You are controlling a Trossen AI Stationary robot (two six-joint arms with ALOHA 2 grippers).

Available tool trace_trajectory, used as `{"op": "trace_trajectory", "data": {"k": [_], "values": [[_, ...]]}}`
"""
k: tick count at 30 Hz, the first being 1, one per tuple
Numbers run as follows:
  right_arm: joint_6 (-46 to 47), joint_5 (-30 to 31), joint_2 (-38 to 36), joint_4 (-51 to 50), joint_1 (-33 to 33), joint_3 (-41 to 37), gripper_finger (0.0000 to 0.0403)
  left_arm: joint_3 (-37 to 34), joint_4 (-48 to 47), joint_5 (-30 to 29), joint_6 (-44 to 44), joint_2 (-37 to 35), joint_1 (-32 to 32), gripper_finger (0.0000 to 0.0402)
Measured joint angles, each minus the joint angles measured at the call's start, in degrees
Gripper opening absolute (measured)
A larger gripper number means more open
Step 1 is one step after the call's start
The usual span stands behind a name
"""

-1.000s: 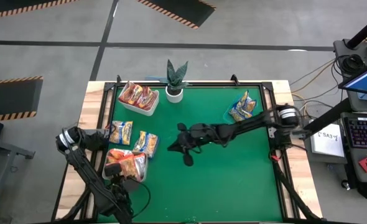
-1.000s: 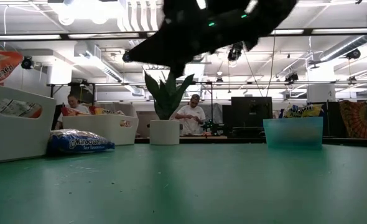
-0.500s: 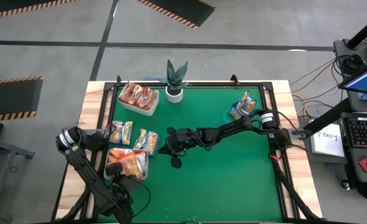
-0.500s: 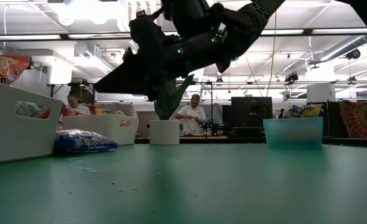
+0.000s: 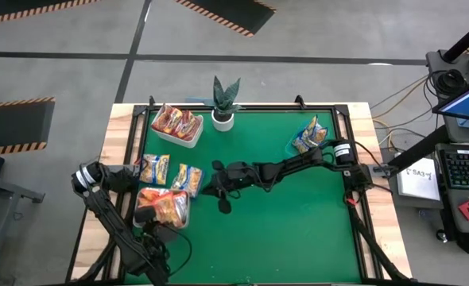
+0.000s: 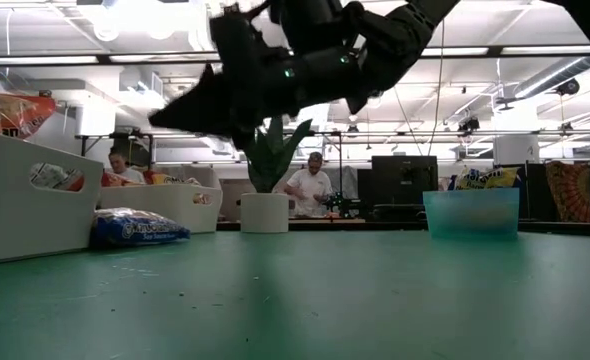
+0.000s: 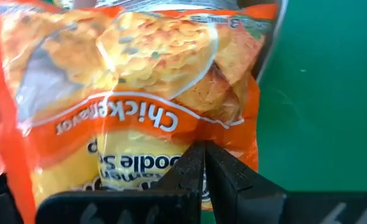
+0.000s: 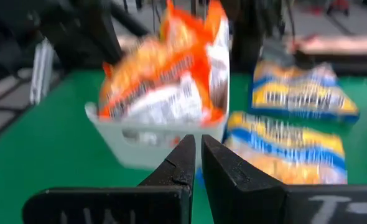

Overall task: Sort Maruchan noodles
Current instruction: Put the orange noodle pack into the gray bin

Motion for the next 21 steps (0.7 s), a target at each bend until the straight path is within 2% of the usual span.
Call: {"op": "trace_trajectory", "data": {"k": [4, 6, 13, 21], "values": [[0.1, 0.0, 2.3, 10.3, 0.0, 0.2, 0.0017, 0.0, -2.3, -1.4, -1.7, 0.0, 0.0, 0.0000], [0.2, 0.0, 4.6, 12.0, 0.0, 1.5, 0.0017, 0.0, -3.4, -2.1, -2.6, 0.0, 0.0, 0.0000], [0.1, 0.0, 13.4, 11.7, -0.1, 11.5, 0.0017, 0.0, -4.7, -5.1, -5.0, 0.0, 0.0, 0.0000], [-1.5, -0.2, 17.0, 1.4, -0.1, 18.5, 0.0017, -0.7, -4.7, -9.1, -7.1, 0.0, 0.2, 0.0000]]}}
